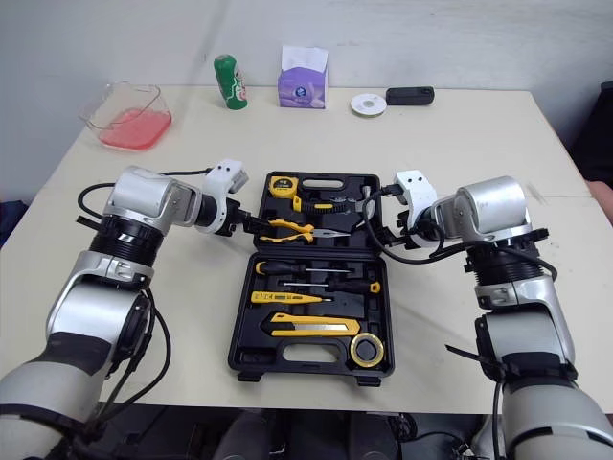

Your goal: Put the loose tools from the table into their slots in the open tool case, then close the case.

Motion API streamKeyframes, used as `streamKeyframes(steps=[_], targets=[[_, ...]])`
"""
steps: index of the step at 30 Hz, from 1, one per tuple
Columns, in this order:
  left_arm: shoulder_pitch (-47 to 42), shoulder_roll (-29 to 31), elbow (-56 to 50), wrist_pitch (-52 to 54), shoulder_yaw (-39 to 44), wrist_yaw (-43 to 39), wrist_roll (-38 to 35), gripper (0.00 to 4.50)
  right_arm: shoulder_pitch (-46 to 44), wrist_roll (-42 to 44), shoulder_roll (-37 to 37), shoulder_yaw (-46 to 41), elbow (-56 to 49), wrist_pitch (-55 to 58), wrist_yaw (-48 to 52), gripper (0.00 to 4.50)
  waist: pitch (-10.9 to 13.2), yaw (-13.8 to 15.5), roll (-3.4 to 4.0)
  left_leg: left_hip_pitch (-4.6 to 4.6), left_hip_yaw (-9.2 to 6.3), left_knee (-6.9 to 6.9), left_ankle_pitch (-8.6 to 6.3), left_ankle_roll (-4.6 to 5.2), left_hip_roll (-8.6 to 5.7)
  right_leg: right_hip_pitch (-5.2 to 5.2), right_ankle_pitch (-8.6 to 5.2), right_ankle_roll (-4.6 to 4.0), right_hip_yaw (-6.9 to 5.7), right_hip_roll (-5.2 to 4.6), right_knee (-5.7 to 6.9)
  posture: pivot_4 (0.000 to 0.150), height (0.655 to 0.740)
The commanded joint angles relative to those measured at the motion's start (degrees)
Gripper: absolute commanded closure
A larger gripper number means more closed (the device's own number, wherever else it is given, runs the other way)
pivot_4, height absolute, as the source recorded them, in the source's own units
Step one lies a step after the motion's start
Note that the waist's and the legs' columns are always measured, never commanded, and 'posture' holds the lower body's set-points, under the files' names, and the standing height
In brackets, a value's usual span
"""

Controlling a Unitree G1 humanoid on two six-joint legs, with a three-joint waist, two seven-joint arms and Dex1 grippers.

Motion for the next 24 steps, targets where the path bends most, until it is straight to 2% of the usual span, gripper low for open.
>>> streamKeyframes(steps=[1, 7, 8, 9, 19, 24], targets=[[0.6, -1.1, -0.6, 0.3, 0.0, -0.2, -0.2, 0.89, -1.4, -0.7, 0.7, -1.0, 1.0, 0.0, -0.1, 0.91, 0.0, 0.0, 0.00, -0.01, 0.00, 0.01, 0.00, 0.00, 0.00, 0.00, 0.00, 0.00, 0.00, 0.00, 0.00, 0.150, 0.7400], [1.1, -1.9, -1.6, 1.0, -1.0, -0.6, 0.1, 3.55, -1.0, -1.4, 2.1, -1.4, 2.2, -0.2, -0.8, 3.76, -0.1, 0.1, -0.12, 0.00, -0.02, 0.03, -0.01, 0.01, 0.00, 0.04, 0.01, 0.01, -0.02, 0.00, 0.00, 0.150, 0.7400], [1.1, -1.9, -1.6, 1.2, -1.1, -0.6, 0.1, 3.83, -0.9, -1.5, 2.2, -1.4, 2.2, -0.3, -0.9, 4.16, -0.1, 0.1, -0.20, 0.02, -0.03, 0.06, -0.01, 0.02, 0.00, 0.08, 0.01, 0.01, -0.03, -0.01, 0.00, 0.150, 0.7400], [1.0, -2.1, -1.5, 1.2, -0.9, -0.4, 0.2, 3.93, -0.9, -1.6, 2.3, -1.5, 2.3, -0.4, -1.2, 4.42, -0.2, 0.1, -0.24, 0.02, -0.05, 0.11, -0.01, 0.02, 0.00, 0.10, 0.01, 0.01, -0.03, -0.02, -0.01, 0.150, 0.7400], [0.4, -4.6, -2.6, -2.8, 5.4, 3.8, -1.0, 3.99, -0.9, -1.0, 6.4, -9.5, 0.2, 0.5, -6.2, 4.50, -0.2, 0.1, -0.26, 0.01, -0.06, 0.24, -0.03, 0.06, -0.01, 0.12, 0.04, 0.07, -0.01, -0.10, -0.01, 0.150, 0.7400], [2.5, -6.3, -7.0, -10.8, 12.5, 7.9, -2.6, 4.06, 1.9, -0.2, 8.8, -14.5, -6.7, -7.9, -7.4, 4.50, -0.2, 0.0, -0.27, -0.10, -0.05, 0.22, -0.03, 0.06, 0.02, -0.01, 0.06, 0.09, 0.01, -0.13, 0.07, 0.150, 0.7400]])
